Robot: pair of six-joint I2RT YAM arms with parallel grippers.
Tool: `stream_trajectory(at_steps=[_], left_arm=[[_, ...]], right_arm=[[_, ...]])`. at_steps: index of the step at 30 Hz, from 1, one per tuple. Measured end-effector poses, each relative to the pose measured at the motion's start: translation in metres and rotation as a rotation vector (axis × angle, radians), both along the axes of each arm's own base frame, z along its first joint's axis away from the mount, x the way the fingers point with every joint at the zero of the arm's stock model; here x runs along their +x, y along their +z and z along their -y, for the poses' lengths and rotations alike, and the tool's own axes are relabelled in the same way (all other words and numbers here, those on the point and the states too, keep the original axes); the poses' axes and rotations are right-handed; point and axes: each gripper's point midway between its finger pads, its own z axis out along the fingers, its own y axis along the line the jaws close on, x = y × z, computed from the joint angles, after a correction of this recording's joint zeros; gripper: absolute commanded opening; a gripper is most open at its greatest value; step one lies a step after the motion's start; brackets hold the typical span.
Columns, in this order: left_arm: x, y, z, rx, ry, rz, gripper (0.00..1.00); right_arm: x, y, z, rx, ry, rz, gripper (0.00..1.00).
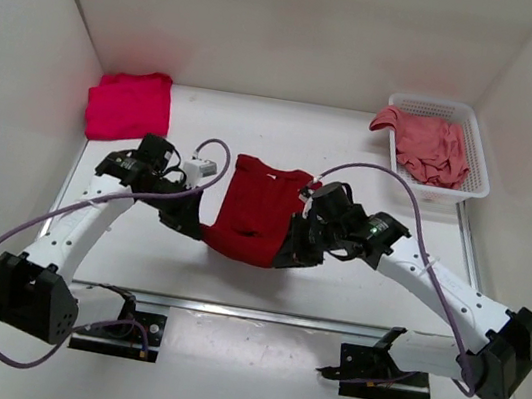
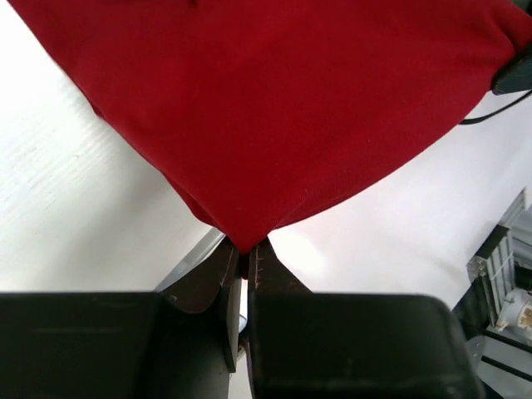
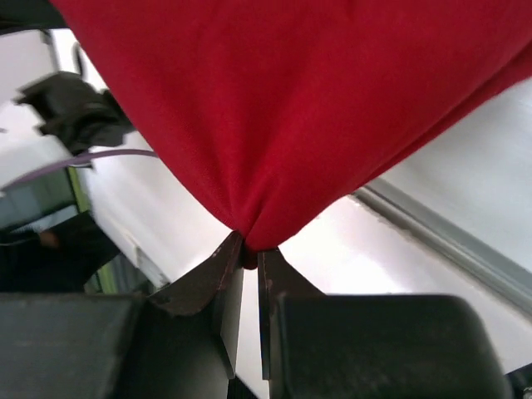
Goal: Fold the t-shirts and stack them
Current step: Fold the long partially folded tshirt into a neat square
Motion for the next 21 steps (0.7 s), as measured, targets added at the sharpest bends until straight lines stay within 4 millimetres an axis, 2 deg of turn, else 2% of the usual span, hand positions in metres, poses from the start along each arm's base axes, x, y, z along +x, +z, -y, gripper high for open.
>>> stream_trajectory(at_steps=[3, 5, 8, 10, 14, 21], left_arm=[[0.008, 0.014, 0.002, -0.019, 0.005, 0.018, 0.0], [0.02, 0.026, 0.007, -0.038, 0.002, 0.032, 0.0], [0.055, 0.043, 0.02, -0.07, 0.006, 0.045, 0.0], [0.084, 0.048, 0.029, -0.084, 0.007, 0.051, 0.0], [0.128, 0.038, 0.042, -0.088, 0.014, 0.037, 0.0], [0.162, 0.003, 0.053, -0.07, 0.042, -0.05, 0.0]], right_arm=[[0.006, 0.018, 0.0, 0.03, -0.02, -0.009, 0.0], [0.018, 0.026, 0.004, 0.056, -0.052, -0.013, 0.0], [0.046, 0.028, 0.016, 0.09, -0.124, -0.029, 0.0], [0.066, 0.025, 0.023, 0.107, -0.161, -0.042, 0.0], [0.102, 0.014, 0.031, 0.14, -0.192, -0.067, 0.0], [0.158, -0.01, 0.051, 0.16, -0.239, -0.107, 0.0]])
